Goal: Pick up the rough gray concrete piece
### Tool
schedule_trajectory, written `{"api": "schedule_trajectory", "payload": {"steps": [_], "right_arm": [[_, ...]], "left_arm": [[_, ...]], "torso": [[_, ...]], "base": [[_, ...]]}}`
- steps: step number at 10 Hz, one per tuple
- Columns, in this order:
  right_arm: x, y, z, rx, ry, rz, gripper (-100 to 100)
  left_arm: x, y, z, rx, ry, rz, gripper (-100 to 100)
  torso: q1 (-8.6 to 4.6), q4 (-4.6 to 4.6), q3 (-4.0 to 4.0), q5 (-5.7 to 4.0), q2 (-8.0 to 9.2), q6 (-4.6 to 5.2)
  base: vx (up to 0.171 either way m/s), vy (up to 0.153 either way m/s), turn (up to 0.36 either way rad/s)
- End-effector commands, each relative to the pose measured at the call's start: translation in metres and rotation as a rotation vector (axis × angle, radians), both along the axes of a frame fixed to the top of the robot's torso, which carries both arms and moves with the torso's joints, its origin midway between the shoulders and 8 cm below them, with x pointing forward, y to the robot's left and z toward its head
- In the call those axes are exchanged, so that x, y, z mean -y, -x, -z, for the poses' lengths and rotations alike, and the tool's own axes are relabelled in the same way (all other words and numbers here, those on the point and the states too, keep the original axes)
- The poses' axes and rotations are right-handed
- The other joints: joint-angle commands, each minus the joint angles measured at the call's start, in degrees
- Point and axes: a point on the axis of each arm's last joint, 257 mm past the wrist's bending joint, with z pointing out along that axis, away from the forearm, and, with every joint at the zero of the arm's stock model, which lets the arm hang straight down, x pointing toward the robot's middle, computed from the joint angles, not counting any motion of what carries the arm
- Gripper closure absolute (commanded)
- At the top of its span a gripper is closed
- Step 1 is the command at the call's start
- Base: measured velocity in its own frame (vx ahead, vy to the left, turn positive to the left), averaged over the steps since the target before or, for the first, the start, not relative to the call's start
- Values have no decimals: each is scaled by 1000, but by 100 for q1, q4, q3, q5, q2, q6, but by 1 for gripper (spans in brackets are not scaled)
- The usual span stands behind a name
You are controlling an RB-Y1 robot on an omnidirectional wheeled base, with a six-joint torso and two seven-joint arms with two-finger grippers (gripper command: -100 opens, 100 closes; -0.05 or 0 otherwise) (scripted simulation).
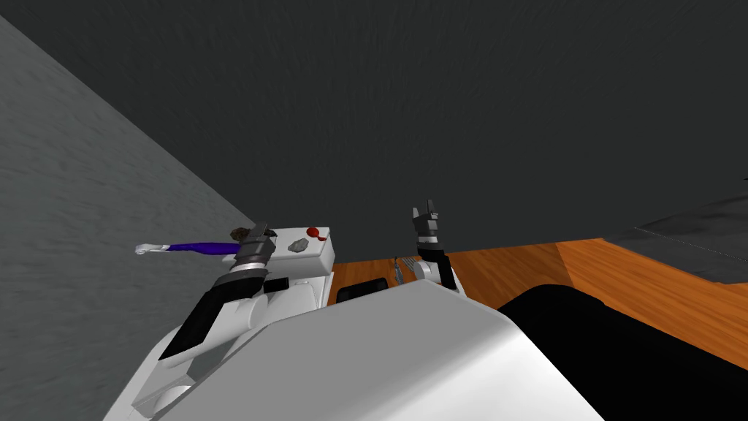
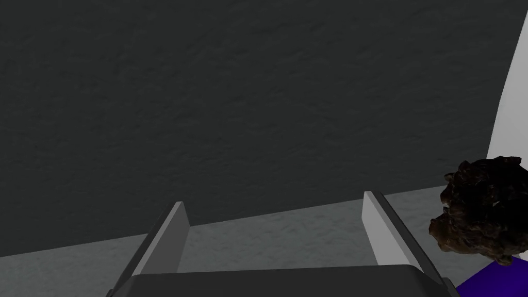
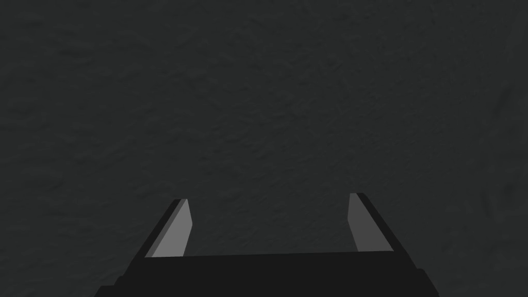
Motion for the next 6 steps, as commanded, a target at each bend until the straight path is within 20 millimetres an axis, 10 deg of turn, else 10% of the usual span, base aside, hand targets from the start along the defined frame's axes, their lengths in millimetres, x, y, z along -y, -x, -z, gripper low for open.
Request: {"api": "schedule_trajectory", "payload": {"steps": [1, 6], "right_arm": [[0, 0, 0, 0, 0, 0, 0], [0, 0, 0, 0, 0, 0, 0]], "left_arm": [[-6, -1, 9, -37, -1, -11, -100], [-30, 3, 49, -196, -10, -55, -100]], "torso": [[0, 0, 0, 0, 0, 0], [1, 0, 0, 0, 0, -1]], "base": [[7, 5, -6], [8, 6, -13]]}}
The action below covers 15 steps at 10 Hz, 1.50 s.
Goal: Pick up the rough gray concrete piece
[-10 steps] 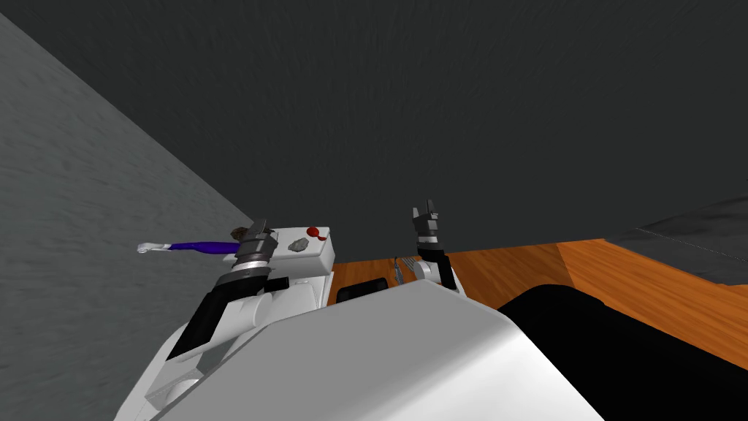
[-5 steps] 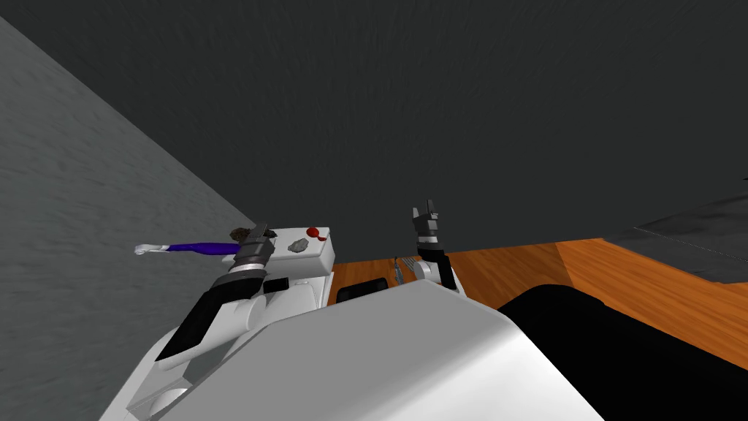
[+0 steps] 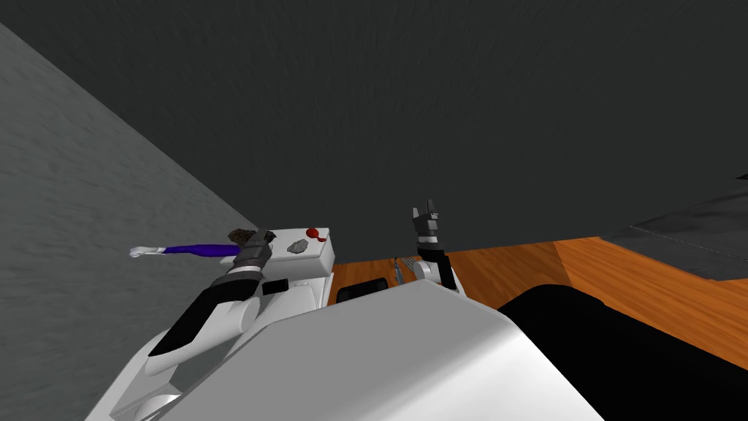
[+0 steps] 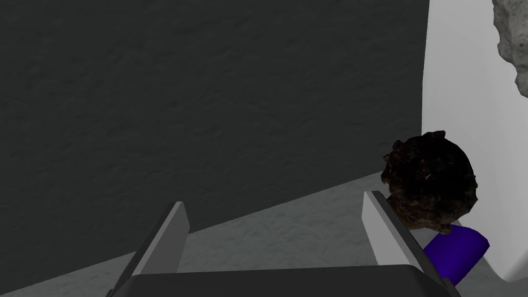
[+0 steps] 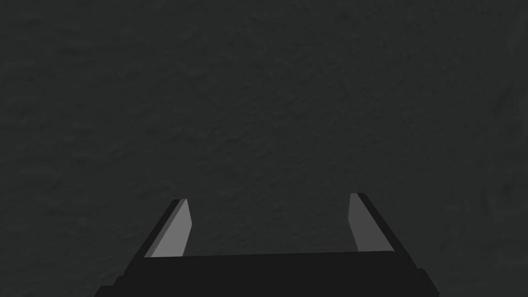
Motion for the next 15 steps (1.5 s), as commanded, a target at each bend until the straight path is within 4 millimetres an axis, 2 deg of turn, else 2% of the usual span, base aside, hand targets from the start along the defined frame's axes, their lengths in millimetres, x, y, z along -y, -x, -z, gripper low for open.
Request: {"api": "schedule_trajectory", "payload": {"steps": [1, 6, 11, 15], "right_arm": [[0, 0, 0, 0, 0, 0, 0], [0, 0, 0, 0, 0, 0, 0], [0, 0, 0, 0, 0, 0, 0], [0, 0, 0, 0, 0, 0, 0]], "left_arm": [[-4, 2, 17, -60, 0, -13, -100], [-17, 12, 66, -230, 28, -38, -100], [-17, 28, 121, -398, 92, -50, -100], [-17, 42, 151, -499, 119, -57, -100]], "torso": [[0, 0, 0, 0, 0, 0], [-1, -1, -2, 0, -3, 0], [1, -2, -5, 0, -7, -1], [-2, -1, -4, 0, -6, -1]], "base": [[18, 9, -25], [22, 12, -29], [33, 17, -47], [29, 14, -39]]}}
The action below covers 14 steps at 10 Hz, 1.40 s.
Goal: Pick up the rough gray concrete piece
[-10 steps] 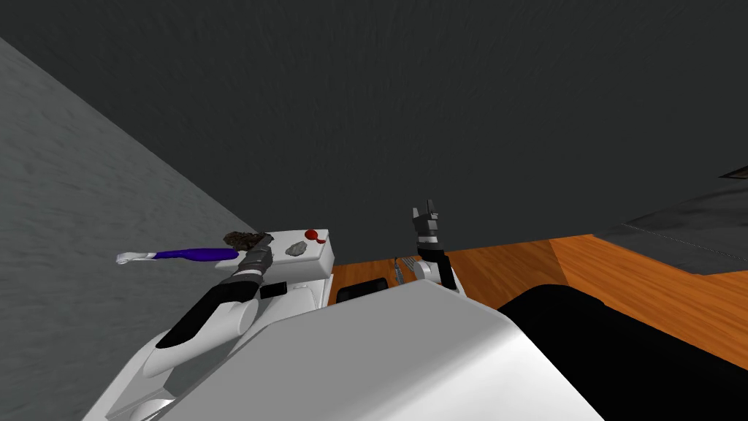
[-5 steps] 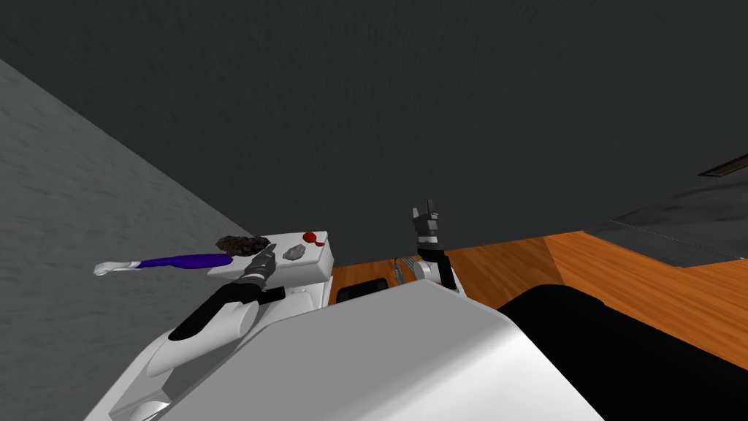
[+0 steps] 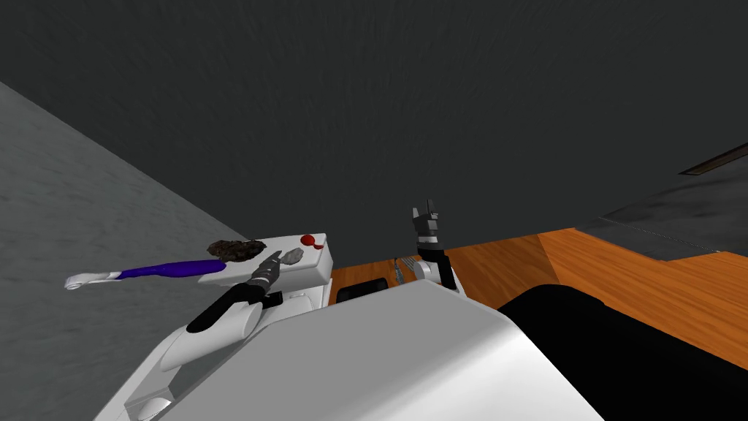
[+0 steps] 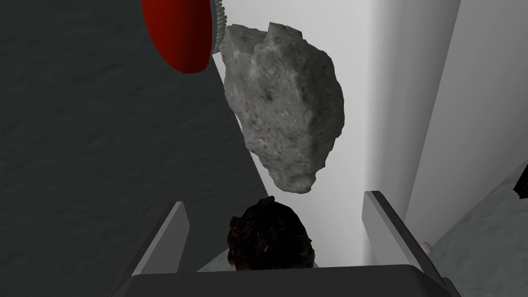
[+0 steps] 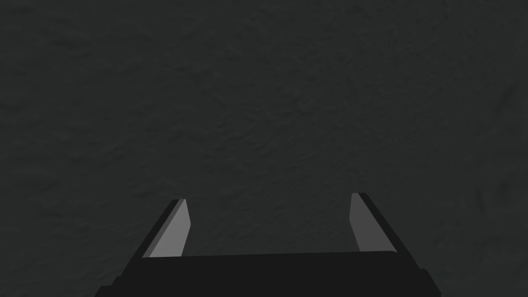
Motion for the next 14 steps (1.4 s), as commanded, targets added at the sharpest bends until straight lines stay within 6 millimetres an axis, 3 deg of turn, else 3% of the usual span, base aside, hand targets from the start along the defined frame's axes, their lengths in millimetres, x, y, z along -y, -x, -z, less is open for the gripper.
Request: {"api": "schedule_trajectory", "payload": {"steps": [1, 2, 3, 5, 6, 10, 11, 12, 13, 14], "right_arm": [[0, 0, 0, 0, 0, 0, 0], [0, 0, 0, 0, 0, 0, 0], [0, 0, 0, 0, 0, 0, 0], [0, 0, 0, 0, 0, 0, 0], [0, 0, 0, 0, 0, 0, 0], [0, 0, 0, 0, 0, 0, 0], [0, 0, 0, 0, 0, 0, 0], [0, 0, 0, 0, 0, 0, 0], [0, 0, 0, 0, 0, 0, 0], [0, 0, 0, 0, 0, 0, 0]], "left_arm": [[0, 0, 0, 0, 0, 0, -100], [0, 1, 2, -4, 1, -1, 0], [-2, -2, 7, -3, 1, -5, -100], [-3, -2, 9, -5, 2, -6, -100], [-3, -3, 9, -3, 2, -6, 100], [-3, -3, 8, -1, 0, -4, 100], [-3, -3, 8, -1, 0, -4, 0], [-1, 0, 3, -4, 1, -2, 100], [-1, -2, 5, -1, 0, -2, 100], [-1, -1, 5, -2, 1, -2, 0]], "torso": [[0, 0, 0, 0, 0, 0], [-2, 1, 3, -1, 5, -1], [-4, 2, 5, -1, 8, -1], [5, -2, -5, 1, -9, 0], [1, -1, -2, 0, -2, -1], [-5, 0, 4, 0, 9, -4], [-5, 0, 4, 0, 9, -4], [-5, 0, 4, 0, 10, -4], [-10, 1, 10, -2, 21, -7], [-9, 2, 10, -2, 19, -5]], "base": [[11, 6, -10], [0, 0, 0], [36, 12, -23], [43, 20, -22], [0, 0, 0], [1, 0, -3], [0, 0, 0], [-30, -12, 39], [-19, -8, 14], [0, 0, 0]]}}
